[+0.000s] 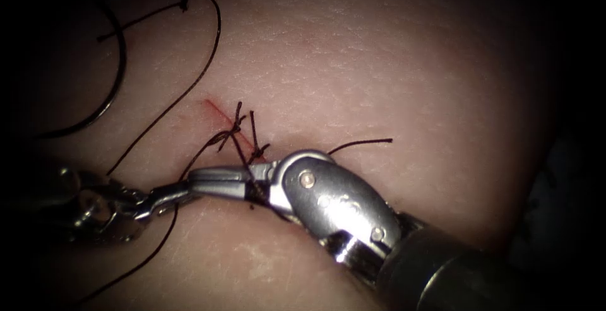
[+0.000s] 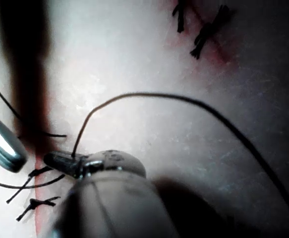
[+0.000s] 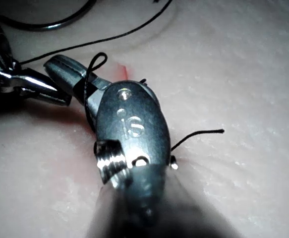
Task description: Wound Closure
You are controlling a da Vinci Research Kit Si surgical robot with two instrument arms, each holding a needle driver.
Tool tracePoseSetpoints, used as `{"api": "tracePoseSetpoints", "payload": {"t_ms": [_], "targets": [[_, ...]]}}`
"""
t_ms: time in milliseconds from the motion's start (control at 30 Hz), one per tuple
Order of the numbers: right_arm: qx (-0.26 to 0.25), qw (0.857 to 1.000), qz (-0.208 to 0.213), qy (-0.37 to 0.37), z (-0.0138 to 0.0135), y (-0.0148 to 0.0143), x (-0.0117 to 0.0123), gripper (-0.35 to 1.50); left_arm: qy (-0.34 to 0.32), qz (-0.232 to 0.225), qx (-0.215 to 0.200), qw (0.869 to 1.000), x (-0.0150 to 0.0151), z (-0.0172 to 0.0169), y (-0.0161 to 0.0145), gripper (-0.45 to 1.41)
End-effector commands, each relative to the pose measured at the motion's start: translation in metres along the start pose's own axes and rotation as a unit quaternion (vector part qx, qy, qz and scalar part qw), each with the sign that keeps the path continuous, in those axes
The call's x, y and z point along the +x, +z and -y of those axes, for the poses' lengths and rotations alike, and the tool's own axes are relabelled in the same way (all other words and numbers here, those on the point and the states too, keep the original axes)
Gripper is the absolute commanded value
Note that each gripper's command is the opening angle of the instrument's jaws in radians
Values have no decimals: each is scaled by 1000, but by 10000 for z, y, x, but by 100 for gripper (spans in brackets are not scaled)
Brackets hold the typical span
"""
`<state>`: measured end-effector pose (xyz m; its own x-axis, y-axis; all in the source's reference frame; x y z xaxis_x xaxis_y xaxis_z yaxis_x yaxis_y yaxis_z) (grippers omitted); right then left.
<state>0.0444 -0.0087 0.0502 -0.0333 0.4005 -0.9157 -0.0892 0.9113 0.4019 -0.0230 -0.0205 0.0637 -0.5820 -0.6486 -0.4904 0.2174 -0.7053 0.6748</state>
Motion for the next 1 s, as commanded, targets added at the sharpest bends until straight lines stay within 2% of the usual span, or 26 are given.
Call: {"api": "tracePoseSetpoints", "payload": {"t_ms": [33, 167, 300, 400, 467, 533, 667, 767, 833, 900, 1000], "targets": [[-15, 1000, -6, 2, 2, 11, -7, -35, -2, -2, 1, 1000, 5, -10, 5, -45], [-64, 998, -23, 8, 0, 17, -7, -35, -1, -7, 1, 1000, 18, -11, 5, -45], [-94, 995, -22, -4, -3, 18, -5, -35, 0, -13, -3, 1000, 31, -12, 3, -45], [-116, 993, -13, -22, -5, 18, -5, -35, 3, -19, -12, 1000, 42, -10, 0, -45], [-127, 991, 14, -45, -10, 16, -4, -35, 26, -25, -18, 999, 50, -3, -5, -45], [-133, 988, 43, -61, -14, 16, -3, -35, 28, -63, -14, 998, 53, 8, -13, -45], [-130, 988, 60, -65, -18, 15, -4, -35, 16, -107, -16, 994, 53, 24, -18, -45], [-116, 988, 76, -67, -14, 16, -8, -35, -18, -174, -5, 985, 56, 31, -17, -45], [-99, 988, 93, -71, -10, 18, -14, -35, -9, -206, 2, 979, 57, 33, -16, -45], [-79, 987, 119, -77, -5, 19, -24, -35, -15, -268, 8, 963, 53, 36, -19, -45], [-61, 986, 134, -81, -2, 19, -32, -35, -55, -302, 15, 952, 45, 41, -25, -45]]}}
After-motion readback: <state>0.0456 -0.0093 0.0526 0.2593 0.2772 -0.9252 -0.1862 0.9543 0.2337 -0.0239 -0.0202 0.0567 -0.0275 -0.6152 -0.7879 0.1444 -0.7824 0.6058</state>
